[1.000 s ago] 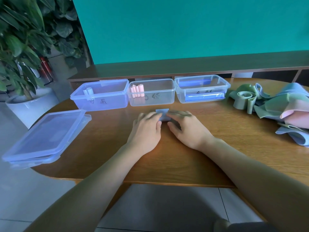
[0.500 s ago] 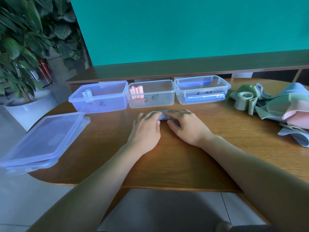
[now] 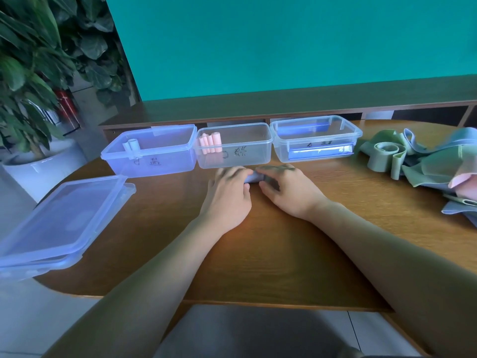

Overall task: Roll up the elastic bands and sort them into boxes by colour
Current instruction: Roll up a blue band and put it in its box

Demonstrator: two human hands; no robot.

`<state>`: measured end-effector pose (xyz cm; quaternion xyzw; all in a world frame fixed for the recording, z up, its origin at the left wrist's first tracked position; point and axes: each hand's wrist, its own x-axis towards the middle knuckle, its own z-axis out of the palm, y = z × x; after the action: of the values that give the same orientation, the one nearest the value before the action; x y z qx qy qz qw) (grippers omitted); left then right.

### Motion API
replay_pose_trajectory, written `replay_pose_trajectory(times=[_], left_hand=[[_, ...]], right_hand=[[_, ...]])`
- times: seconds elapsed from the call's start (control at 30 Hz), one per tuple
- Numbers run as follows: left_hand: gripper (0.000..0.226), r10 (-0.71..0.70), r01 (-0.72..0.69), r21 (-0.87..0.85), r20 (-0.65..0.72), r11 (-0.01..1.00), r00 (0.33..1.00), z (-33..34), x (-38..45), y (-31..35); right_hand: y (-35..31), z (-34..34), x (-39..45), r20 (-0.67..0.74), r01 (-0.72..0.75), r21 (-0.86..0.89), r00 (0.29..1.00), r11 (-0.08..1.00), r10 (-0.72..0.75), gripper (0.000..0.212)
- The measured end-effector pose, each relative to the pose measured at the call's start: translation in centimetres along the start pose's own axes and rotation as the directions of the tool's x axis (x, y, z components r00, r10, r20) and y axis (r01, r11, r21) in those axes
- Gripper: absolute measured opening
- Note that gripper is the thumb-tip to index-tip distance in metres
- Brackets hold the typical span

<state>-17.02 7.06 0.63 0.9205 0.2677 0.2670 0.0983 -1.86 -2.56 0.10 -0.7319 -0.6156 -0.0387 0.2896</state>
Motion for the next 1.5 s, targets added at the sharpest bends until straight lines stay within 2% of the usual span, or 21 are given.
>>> replay_pose_trajectory(times=[0.33, 0.43, 0.6, 0.73, 1.0, 1.17, 1.3, 1.43, 1.5], left_hand=[[0.045, -0.09, 0.088, 0.025, 0.116, 0.996, 0.989, 1.0, 2.5, -1.2], [0.044, -0.099, 0.098, 0.011, 0.137, 0.995, 0.986, 1.3, 3.4, -1.7], [0.034, -0.174, 0.189, -0.112, 0.128, 0.976, 0.976, 2.1, 4.9, -3.3], [0.029, -0.171, 0.195, -0.186, 0.141, 0.963, 0.975, 2.2, 5.5, -3.4], [0.029, -0.174, 0.231, -0.384, 0.178, 0.894, 0.969, 1.2, 4.6, -3.5], [0.029, -0.198, 0.249, -0.587, 0.152, 0.77, 0.968, -0.4, 2.7, -3.4], [0.026, -0.262, 0.246, -0.651, 0.074, 0.718, 0.962, -2.3, 0.6, -3.6], [0.014, -0.323, 0.225, -0.649, -0.033, 0.727, 0.946, -6.1, -0.4, -4.4], [0.013, -0.342, 0.201, -0.66, -0.089, 0.724, 0.936, -8.4, -0.2, -5.4]], right_hand=[[1.4, 0.6, 2.4, 0.041, 0.001, -0.047, 0.999, 0.999, 0.0, 0.023], [1.6, 0.9, 2.8, 0.056, -0.028, -0.076, 0.998, 0.997, 0.033, 0.029], [1.9, 1.0, 3.5, 0.077, -0.091, -0.093, 0.992, 0.991, 0.099, 0.039], [2.1, 0.9, 3.6, 0.082, -0.087, -0.068, 0.992, 0.994, 0.092, 0.039], [1.6, 0.5, 3.1, 0.006, -0.094, 0.199, 0.996, 0.975, 0.094, 0.037], [-0.2, 0.4, 2.1, -0.074, -0.132, 0.4, 0.982, 0.907, 0.175, 0.035], [-2.3, 0.1, 2.3, -0.074, -0.103, 0.435, 0.986, 0.895, 0.15, 0.036], [-6.3, -0.2, 3.8, -0.098, -0.032, 0.544, 0.99, 0.838, 0.102, 0.013], [-8.7, -0.5, 5.4, -0.131, 0.01, 0.596, 0.988, 0.803, 0.084, 0.012]])
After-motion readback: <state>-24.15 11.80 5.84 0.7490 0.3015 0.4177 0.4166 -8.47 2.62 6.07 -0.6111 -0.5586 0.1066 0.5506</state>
